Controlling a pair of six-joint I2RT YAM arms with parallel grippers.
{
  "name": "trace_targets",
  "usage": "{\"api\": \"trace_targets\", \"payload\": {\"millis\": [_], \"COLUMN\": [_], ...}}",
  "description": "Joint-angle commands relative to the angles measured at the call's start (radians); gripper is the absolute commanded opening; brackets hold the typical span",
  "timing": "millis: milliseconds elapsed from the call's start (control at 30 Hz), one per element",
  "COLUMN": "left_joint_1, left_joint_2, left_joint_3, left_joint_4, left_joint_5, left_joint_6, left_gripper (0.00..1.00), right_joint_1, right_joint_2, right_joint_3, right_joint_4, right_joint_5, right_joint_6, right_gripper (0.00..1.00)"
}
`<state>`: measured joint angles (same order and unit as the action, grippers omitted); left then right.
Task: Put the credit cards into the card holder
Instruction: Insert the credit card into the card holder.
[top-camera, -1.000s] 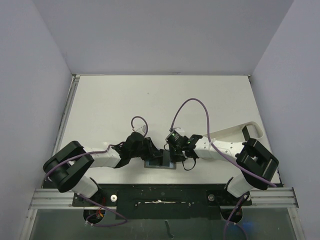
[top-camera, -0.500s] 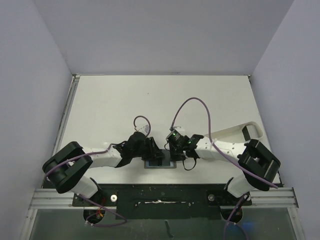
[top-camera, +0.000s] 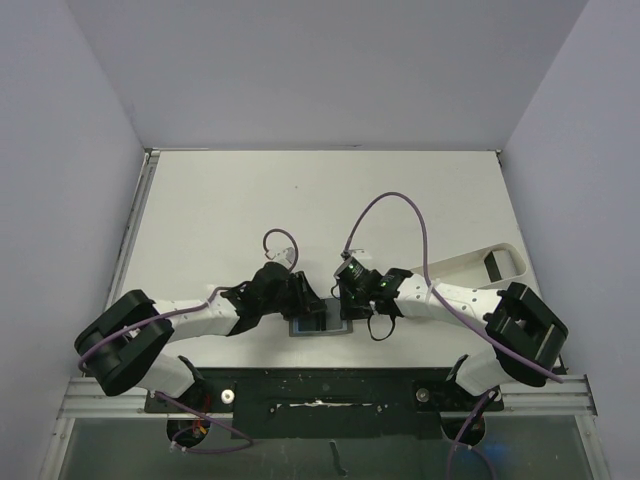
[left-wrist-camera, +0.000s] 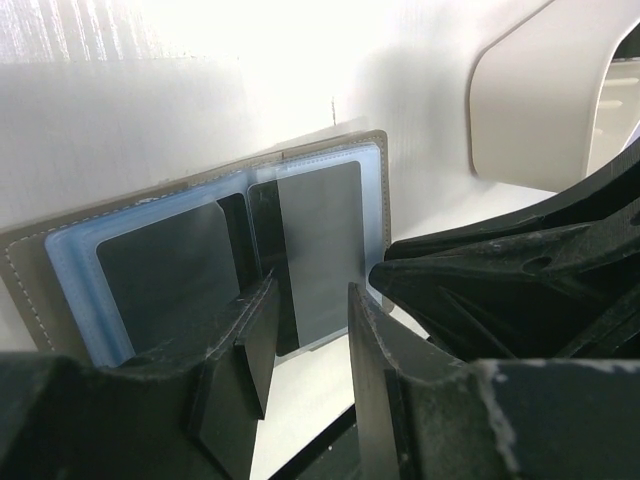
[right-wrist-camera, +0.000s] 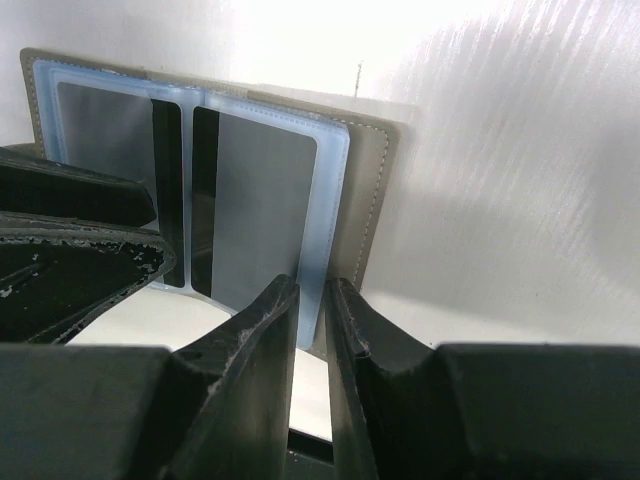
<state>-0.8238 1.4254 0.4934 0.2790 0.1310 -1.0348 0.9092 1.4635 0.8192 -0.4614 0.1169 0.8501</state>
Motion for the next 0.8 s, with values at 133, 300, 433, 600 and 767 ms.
{"api": "trace_targets", "payload": {"millis": [133, 300, 433, 600, 767], "left_joint_1": [-0.005, -0.005, -0.005, -0.005, -0.006], "left_joint_2": [0.037, 0.084, 0.110, 0.132, 0.149], "left_joint_3": [0.028, 0.037, 0.047, 0.051, 0.053], "left_joint_4": [0.034, 0.064, 0.076, 0.088, 0.121], "left_joint_5": [-0.003, 0.016, 0.025, 0.032, 0.050], "left_joint_6": [0.018, 0.021, 0.023, 0.017, 0.001], "left_gripper": [0.32, 0.32, 0.32, 0.32, 0.32], "right_joint_1": [-0.023, -0.029, -0.029, -0.029, -0.029], "right_joint_2": [-0.026, 0.001, 0.017, 0.024, 0.027], "right_joint_3": [-0.007, -0.033, -0.047, -0.061, -0.065], "right_joint_4": [0.032, 0.065, 0.081, 0.092, 0.102], "right_joint_5": [0.037, 0.020, 0.013, 0.011, 0.008], "right_joint_6": [0.009, 0.007, 0.010, 0.013, 0.017], "right_gripper": [0.19, 0.18, 0.16, 0.14, 0.14]}}
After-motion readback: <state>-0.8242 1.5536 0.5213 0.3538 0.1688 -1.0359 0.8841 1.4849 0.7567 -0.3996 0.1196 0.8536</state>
